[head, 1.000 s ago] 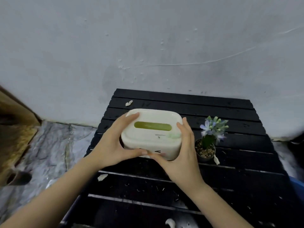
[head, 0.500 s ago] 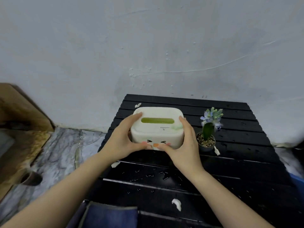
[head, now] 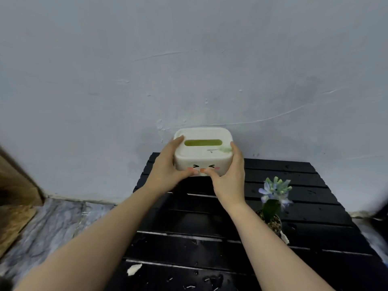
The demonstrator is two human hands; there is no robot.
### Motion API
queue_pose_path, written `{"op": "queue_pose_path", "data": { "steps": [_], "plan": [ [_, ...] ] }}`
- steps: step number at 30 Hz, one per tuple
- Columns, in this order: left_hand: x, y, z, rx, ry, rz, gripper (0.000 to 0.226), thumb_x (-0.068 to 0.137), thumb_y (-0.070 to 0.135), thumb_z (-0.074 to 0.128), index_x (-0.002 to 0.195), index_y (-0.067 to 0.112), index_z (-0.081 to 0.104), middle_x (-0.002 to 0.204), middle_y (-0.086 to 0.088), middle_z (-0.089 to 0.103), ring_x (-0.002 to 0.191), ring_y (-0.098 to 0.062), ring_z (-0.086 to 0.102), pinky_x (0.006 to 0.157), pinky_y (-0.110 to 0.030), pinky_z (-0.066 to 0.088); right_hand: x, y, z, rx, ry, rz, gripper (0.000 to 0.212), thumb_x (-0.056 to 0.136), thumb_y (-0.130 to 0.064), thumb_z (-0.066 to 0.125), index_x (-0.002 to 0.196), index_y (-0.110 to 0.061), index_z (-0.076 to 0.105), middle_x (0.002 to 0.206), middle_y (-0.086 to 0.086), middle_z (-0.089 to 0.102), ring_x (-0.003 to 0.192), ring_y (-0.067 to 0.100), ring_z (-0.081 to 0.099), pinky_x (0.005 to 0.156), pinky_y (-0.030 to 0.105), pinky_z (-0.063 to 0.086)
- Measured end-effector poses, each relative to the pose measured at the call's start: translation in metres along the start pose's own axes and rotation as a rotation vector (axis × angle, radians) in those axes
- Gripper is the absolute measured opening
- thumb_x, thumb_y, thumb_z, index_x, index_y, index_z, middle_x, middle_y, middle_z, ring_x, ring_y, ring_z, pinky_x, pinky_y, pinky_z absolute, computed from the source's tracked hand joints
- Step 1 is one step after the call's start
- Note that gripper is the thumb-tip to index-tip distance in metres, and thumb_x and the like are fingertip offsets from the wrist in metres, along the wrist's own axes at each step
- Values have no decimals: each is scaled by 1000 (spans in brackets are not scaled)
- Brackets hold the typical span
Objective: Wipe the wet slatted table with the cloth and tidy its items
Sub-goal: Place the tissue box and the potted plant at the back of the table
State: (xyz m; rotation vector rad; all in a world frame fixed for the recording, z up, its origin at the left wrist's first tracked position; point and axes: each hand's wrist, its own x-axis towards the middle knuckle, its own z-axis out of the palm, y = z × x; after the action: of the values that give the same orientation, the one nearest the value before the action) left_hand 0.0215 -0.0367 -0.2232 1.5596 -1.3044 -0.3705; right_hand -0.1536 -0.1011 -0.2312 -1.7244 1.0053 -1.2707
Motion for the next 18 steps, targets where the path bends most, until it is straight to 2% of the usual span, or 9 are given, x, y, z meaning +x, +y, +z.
{"op": "queue_pose_path", "data": {
  "steps": [2,4,8,18],
  "plan": [
    [12,-8,8,-2,-6,-6,97,61,45,87,144,45,37,141,16,49,129,-10,52,105,-40,50,9,7,5,-13,23,3,97,72,-8,82,147,-34,26,146,-9,36,134,4,35,107,19,36],
    [20,-16,14,-11,-21,-12,97,61,45,87,144,44,37,142,16,49,130,-9,52,106,-40,49,14,15,8,-27,42,9,98,73,-7,81,148,-34,25,150,-8,33,138,6,32,109,19,35],
    [24,-31,25,6,-41,-21,99,61,44,89,145,43,37,147,19,45,135,-5,46,111,-39,45,16,28,10,-37,37,58,99,73,-7,82,150,-30,23,152,-5,30,141,11,31,114,39,35],
    [23,-32,25,23,-107,-95,104,62,43,88,149,39,31,145,14,47,133,-8,49,110,-40,46,16,27,11,-51,8,115,102,68,-11,85,149,-26,25,149,-2,33,137,15,34,108,41,43]
  ]
}}
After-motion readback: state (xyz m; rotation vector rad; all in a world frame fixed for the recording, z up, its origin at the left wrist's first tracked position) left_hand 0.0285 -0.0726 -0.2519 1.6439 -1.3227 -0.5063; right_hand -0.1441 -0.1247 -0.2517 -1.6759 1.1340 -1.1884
